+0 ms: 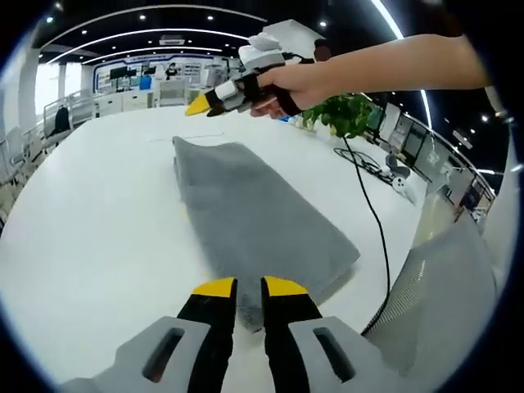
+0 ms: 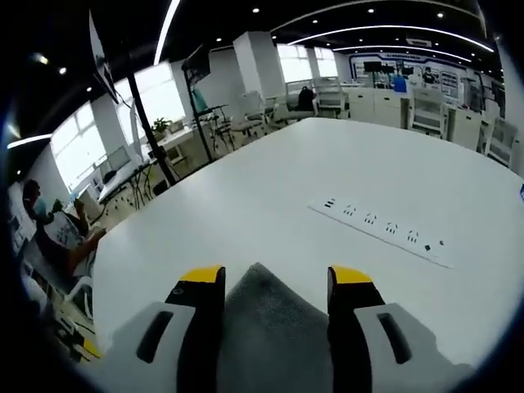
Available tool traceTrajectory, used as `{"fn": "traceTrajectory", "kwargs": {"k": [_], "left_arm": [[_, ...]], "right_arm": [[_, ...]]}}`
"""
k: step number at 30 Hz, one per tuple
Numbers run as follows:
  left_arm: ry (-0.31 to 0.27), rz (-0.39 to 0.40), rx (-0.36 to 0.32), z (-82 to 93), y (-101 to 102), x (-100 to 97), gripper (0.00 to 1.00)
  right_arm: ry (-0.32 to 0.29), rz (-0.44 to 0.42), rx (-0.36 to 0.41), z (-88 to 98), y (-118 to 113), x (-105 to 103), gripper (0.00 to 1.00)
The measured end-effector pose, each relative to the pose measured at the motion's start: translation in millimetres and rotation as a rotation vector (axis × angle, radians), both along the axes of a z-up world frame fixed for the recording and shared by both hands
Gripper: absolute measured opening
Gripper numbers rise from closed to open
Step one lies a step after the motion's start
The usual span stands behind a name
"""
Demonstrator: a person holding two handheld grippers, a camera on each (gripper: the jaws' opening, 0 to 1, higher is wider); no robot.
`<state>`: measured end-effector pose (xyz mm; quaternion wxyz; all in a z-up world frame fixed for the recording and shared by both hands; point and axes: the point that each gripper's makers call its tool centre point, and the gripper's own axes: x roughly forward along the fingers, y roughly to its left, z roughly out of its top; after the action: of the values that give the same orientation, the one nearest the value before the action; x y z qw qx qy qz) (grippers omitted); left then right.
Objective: Fold the towel on the table until its edges align and the towel forms a compact rectangular stack.
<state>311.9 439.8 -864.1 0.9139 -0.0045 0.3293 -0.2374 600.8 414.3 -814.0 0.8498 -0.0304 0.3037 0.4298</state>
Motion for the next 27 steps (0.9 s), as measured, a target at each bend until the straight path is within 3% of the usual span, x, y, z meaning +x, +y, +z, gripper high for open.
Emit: {"fn": "traceTrajectory", "kwargs": {"k": [4,9,14,16,20,25,27], "left_arm": [[-0.022,-0.003,0.01,7.0,-2,12.1,0.15],[-0.037,0.005,-0.025,16.3,-7,32.1,0.15],[-0.04,-0.01,-0.035,18.8,-13,52.6,0.15],[-0.037,-0.031,-0.017,18.2,-16,55.6,0.15],[-0.041,-0.049,0.003,17.9,-20,71.2,0.15],[-0.061,-0.063,0.081,15.6,-18,89.3,0.17],[-0.063,-0.061,0.109,14.0,-15,94.4,0.17]], "right_arm": [[-0.019,0.003,0.02,2.2,-7,-4,0.49],[-0.042,0.049,-0.01,6.8,-27,-19,0.47],[-0.04,0.035,0.023,7.8,-44,-35,0.46],[-0.073,0.048,-0.045,1.8,-58,-36,0.43],[-0.057,0.05,-0.034,0.5,-74,-46,0.43],[-0.051,0.039,-0.025,-4.6,-88,-64,0.42],[-0.037,0.047,-0.033,-10.3,-88,-82,0.4]]}}
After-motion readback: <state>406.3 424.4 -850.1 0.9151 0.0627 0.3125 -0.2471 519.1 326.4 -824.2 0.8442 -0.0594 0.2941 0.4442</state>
